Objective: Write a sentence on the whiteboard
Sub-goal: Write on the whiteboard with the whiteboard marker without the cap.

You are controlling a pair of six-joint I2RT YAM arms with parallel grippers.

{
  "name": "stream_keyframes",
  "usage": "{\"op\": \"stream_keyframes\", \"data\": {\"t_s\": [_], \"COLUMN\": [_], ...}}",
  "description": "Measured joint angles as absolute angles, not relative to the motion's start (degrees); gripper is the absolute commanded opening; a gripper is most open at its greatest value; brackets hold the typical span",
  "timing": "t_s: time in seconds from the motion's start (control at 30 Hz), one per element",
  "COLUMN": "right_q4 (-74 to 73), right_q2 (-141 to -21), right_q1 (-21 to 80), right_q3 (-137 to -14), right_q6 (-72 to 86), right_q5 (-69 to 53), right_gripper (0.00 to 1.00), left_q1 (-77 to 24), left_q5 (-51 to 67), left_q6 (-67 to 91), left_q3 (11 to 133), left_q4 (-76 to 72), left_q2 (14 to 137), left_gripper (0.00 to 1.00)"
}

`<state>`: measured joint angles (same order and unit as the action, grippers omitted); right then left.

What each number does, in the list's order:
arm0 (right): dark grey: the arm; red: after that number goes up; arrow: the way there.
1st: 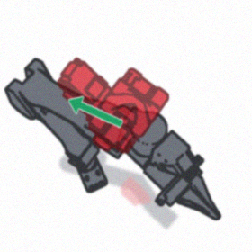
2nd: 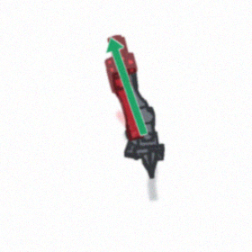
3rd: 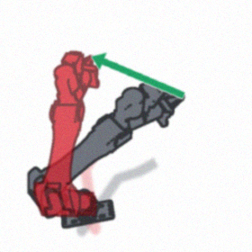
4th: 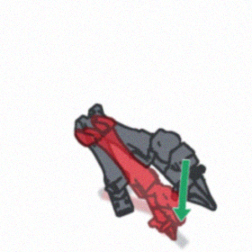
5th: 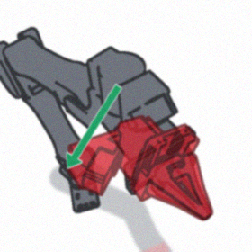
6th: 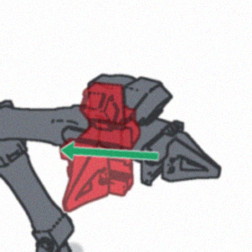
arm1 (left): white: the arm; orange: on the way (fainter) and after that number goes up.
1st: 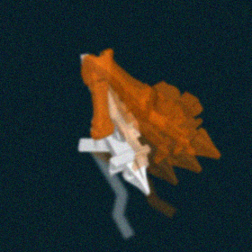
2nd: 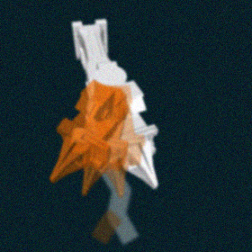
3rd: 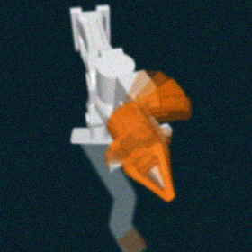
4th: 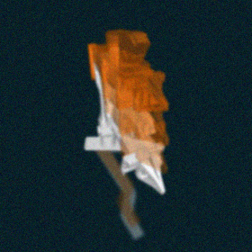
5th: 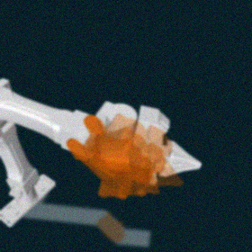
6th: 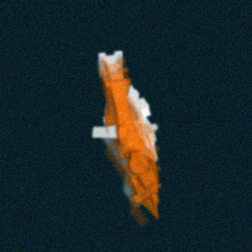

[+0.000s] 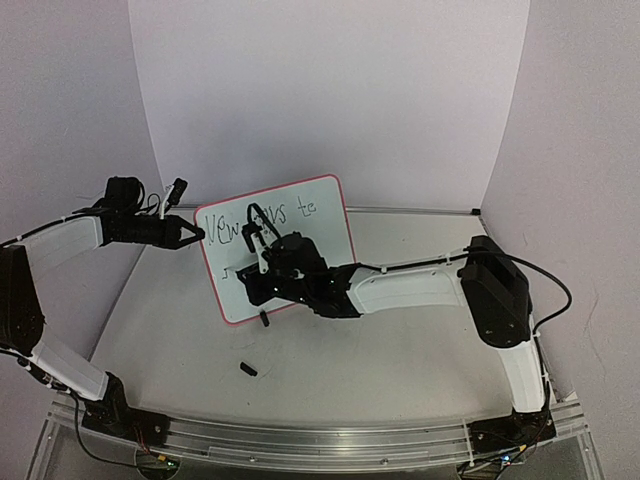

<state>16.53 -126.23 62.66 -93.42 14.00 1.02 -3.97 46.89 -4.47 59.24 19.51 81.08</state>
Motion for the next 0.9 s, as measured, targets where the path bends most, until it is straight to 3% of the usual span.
{"op": "stream_keyframes", "data": {"t_s": [0.9], "right_q4": [12.5], "right_q2": [-127.5], "right_q1": [62.3], "right_q3": [-94.8], "right_q6": [14.0], "right_q5": [-3.7], "right_gripper": [0.0], "left_q1": [-4.0], "left_q5": [47.0], "left_q6": [-4.5], "left_q3": [59.6], "left_q4": [19.5], "left_q2": [81.7], "left_gripper": [0.0]}}
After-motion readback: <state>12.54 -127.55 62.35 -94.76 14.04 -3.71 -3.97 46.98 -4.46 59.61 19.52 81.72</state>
